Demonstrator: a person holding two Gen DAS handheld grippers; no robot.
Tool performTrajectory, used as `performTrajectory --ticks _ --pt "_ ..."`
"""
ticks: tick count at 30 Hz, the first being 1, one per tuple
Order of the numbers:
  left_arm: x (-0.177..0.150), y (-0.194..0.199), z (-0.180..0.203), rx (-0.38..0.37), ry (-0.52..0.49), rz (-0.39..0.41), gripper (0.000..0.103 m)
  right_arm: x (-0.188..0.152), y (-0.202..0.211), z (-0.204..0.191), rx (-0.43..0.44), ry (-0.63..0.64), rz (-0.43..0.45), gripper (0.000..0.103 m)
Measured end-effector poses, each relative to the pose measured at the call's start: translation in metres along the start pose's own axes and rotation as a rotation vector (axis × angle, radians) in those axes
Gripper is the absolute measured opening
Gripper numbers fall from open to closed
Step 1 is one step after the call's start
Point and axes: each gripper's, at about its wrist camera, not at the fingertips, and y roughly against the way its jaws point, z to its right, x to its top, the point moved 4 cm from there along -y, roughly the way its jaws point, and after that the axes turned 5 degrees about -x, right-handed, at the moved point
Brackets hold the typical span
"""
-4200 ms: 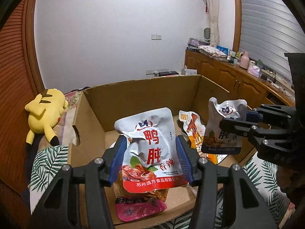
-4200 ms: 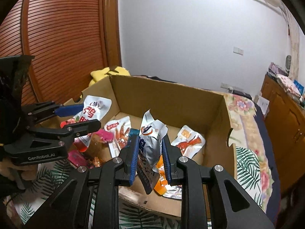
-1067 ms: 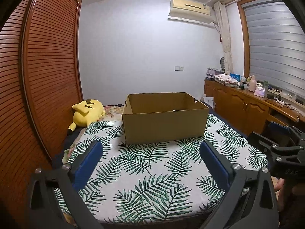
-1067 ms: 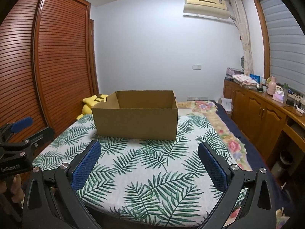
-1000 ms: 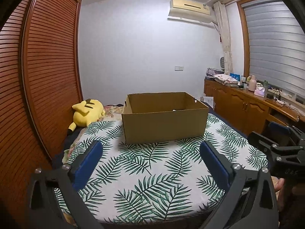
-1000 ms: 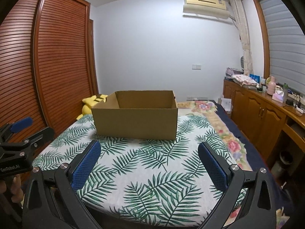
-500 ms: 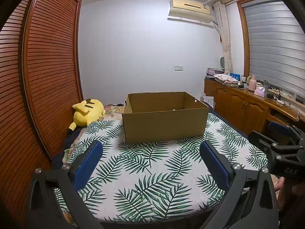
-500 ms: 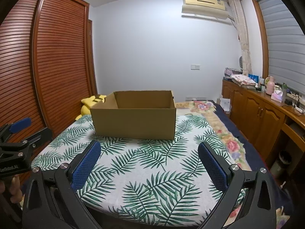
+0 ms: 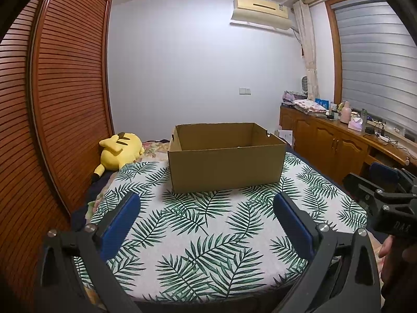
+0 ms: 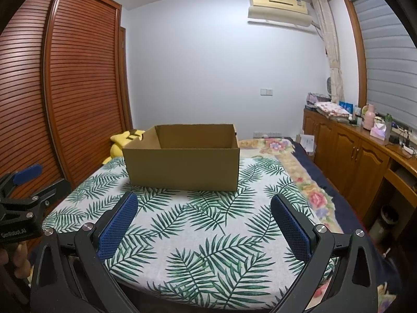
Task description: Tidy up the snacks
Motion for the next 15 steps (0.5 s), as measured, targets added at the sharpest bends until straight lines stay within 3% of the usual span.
performTrajectory --ticks 15 --pt "-0.0009 0.0001 0.0006 0.002 -0.003 0.002 0.103 0.0009 -0.0003 0.0003 -0.002 0.000 0.000 0.103"
